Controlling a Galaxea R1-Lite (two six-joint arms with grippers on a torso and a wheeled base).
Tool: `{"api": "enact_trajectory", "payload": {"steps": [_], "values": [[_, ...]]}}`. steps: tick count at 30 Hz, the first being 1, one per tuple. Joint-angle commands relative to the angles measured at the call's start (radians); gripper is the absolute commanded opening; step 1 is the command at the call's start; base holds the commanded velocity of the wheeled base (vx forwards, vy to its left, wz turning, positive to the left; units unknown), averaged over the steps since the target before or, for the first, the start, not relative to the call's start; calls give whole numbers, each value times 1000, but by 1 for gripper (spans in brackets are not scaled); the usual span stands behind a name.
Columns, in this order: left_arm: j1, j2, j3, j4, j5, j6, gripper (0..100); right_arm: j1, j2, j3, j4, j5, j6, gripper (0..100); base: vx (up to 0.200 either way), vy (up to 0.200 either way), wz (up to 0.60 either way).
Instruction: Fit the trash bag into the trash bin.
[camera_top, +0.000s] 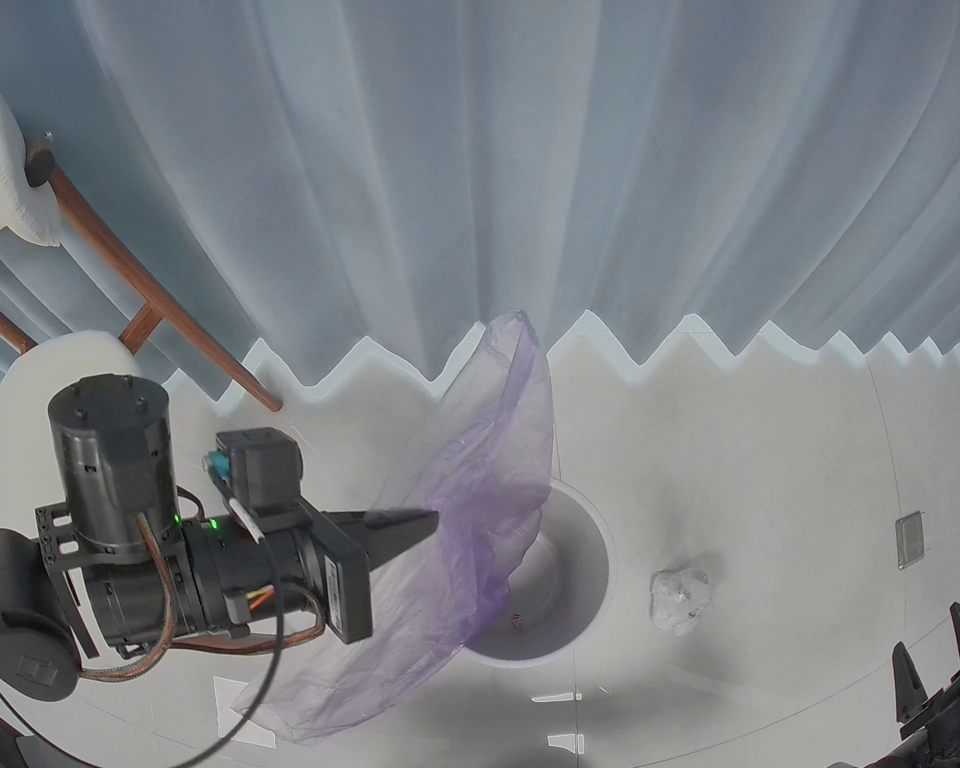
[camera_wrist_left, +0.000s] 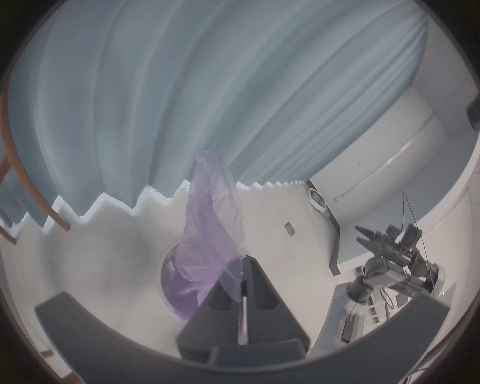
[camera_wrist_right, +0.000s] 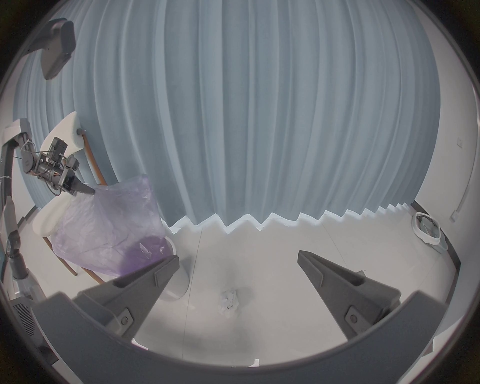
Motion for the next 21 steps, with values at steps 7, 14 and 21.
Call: {"api": "enact_trajectory", "payload": {"steps": [7, 14, 21], "values": [[-47, 39, 96, 0, 70, 173, 0, 99, 281, -185, -21, 21, 126, 100, 0, 0, 0], [-47, 21, 130, 0, 68, 173, 0, 228, 603, -332, -15, 168, 185, 100, 0, 0, 0], [-45, 83, 42, 0, 68, 174, 0, 420, 1103, -553, -23, 220, 280, 100, 0, 0, 0]]}}
